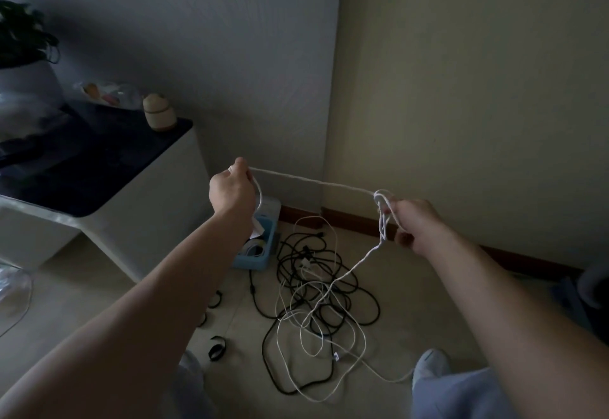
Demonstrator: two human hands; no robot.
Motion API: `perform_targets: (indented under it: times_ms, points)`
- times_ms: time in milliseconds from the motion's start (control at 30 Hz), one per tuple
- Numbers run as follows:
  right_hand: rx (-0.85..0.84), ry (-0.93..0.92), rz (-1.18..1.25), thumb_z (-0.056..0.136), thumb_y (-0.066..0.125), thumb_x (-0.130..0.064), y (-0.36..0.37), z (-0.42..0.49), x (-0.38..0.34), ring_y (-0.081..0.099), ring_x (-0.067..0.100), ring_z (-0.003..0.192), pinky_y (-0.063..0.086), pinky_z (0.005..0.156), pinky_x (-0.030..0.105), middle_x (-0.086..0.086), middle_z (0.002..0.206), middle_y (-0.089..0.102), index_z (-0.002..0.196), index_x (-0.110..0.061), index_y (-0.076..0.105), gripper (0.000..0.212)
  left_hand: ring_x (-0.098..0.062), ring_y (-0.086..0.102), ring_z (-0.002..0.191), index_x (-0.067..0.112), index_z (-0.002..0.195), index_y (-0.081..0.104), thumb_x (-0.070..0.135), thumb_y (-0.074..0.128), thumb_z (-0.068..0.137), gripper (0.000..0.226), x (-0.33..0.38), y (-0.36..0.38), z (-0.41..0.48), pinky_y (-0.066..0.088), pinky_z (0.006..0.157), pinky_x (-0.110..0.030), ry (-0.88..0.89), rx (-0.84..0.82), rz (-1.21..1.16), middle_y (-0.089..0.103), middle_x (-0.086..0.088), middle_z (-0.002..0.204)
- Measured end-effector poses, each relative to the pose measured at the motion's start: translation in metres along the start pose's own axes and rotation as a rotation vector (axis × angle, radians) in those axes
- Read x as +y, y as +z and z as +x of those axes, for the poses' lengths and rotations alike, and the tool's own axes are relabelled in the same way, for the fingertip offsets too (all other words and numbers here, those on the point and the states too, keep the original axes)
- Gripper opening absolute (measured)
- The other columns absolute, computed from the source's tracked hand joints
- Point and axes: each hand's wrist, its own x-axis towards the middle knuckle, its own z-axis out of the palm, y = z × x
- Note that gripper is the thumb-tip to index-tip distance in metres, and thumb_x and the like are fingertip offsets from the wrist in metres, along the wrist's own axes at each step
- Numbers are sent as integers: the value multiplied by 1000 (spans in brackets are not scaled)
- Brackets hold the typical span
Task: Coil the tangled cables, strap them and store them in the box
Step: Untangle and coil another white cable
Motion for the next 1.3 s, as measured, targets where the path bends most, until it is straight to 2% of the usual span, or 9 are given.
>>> perform_targets:
  times_ms: [167,267,333,400,533,767,900,1033,1300]
  points:
    - [101,-200,-385,85,59,-24,1,-3,0,64,29,59,47,49,29,4,56,64,67,-10,67,25,-18,42,45,17,61,54,38,56,96,41,-3,6,-9,38,52,-26,-57,-190,13,49,-1,54]
    - [120,-395,-694,84,54,-28,4,-15,-8,60,26,89,41,69,28,13,104,71,92,-17,69,21,-12,30,34,20,59,50,41,52,102,48,1,11,-23,25,37,-19,-201,-507,-139,37,4,46]
    - [-32,-579,-545,85,53,-21,17,-34,-15,56,21,117,43,94,28,9,139,59,134,-22,62,49,-10,24,35,21,55,45,45,44,105,55,1,17,-35,21,36,-17,-273,-708,-185,31,5,48]
    - [-336,-675,-335,88,51,-27,33,-57,-21,47,8,133,35,109,25,-8,146,52,140,-33,56,53,-9,20,35,22,53,41,47,38,105,59,2,23,-46,15,37,-16,-305,-843,-192,27,6,49]
    - [-610,-606,-29,107,41,-24,53,-73,-17,63,-9,104,46,88,10,-23,112,70,110,-42,69,34,-7,14,35,24,49,36,48,34,105,62,10,21,-48,11,38,-15,-328,-991,-152,21,9,45]
    - [-558,-562,-24,108,42,-22,38,-60,-18,45,18,55,46,66,34,2,62,43,79,-10,53,33,-8,7,40,25,51,37,47,33,97,51,29,3,-42,13,34,-17,-424,-1246,-369,10,9,53]
    - [-579,-459,-52,109,38,-23,52,-66,-7,31,9,45,33,51,29,-3,58,36,80,-9,52,35,-5,13,41,21,67,49,43,26,105,50,33,-1,-38,23,39,-17,-411,-1152,-691,20,11,49]
    - [-727,-383,-142,108,39,-24,63,-69,5,32,7,48,32,49,23,-6,60,41,95,-9,62,31,-8,55,52,16,84,52,36,34,108,35,32,-1,-33,49,53,-20,-322,-847,-832,64,2,69]
    - [-813,-381,155,81,64,-20,72,-80,-3,49,14,46,51,54,24,2,50,44,88,-17,79,17,-19,68,103,20,96,51,25,36,107,19,6,14,-37,57,91,-37,471,-595,170,73,1,109]
